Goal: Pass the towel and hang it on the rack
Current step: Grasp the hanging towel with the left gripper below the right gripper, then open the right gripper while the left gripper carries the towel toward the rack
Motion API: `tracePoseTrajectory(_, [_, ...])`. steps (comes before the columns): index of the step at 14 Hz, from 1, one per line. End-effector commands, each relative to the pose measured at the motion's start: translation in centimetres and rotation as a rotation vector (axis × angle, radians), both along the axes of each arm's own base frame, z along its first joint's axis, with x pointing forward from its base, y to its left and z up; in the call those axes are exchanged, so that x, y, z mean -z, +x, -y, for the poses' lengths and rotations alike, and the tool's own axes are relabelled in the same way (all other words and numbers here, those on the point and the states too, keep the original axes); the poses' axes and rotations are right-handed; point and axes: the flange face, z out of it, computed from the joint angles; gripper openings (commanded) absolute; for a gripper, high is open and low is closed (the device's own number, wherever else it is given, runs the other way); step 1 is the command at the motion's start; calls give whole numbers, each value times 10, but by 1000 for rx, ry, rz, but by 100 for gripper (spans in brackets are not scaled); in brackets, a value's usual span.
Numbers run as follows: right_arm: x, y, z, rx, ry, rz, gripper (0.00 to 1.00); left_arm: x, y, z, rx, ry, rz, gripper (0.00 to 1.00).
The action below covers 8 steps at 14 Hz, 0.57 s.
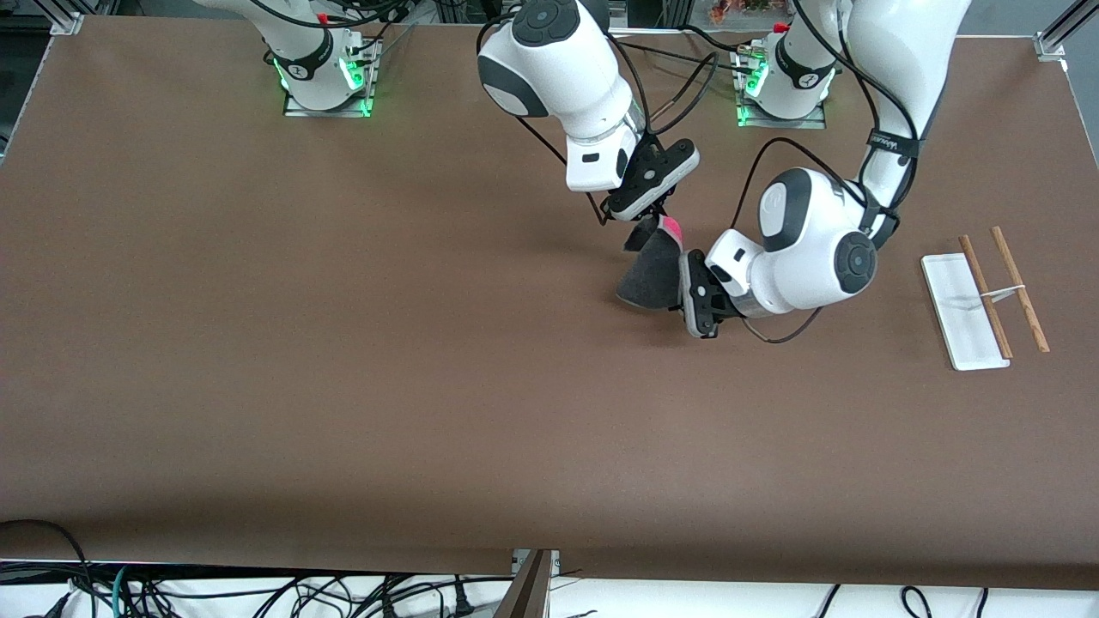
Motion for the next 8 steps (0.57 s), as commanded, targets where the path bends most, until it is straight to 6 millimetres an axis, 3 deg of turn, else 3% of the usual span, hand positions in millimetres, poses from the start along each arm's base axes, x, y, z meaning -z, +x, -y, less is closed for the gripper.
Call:
tracePoseTrajectory(1, [5,2,-1,-4,-10,7,100,-14,-2,-16,16,7,-3,0])
tracePoseTrajectory(3, [7,7,4,2,-21,5,100,-20,0,-29,4,4,-23,0])
tracePoseTrajectory(6, [19,45,45,66,-82,-39,100,-59,0,-61,15,57,1,0])
tracePoseTrajectory(8, [26,73,83,114,-168,-93,100,-91,-4,-90,-6,69,-1,0])
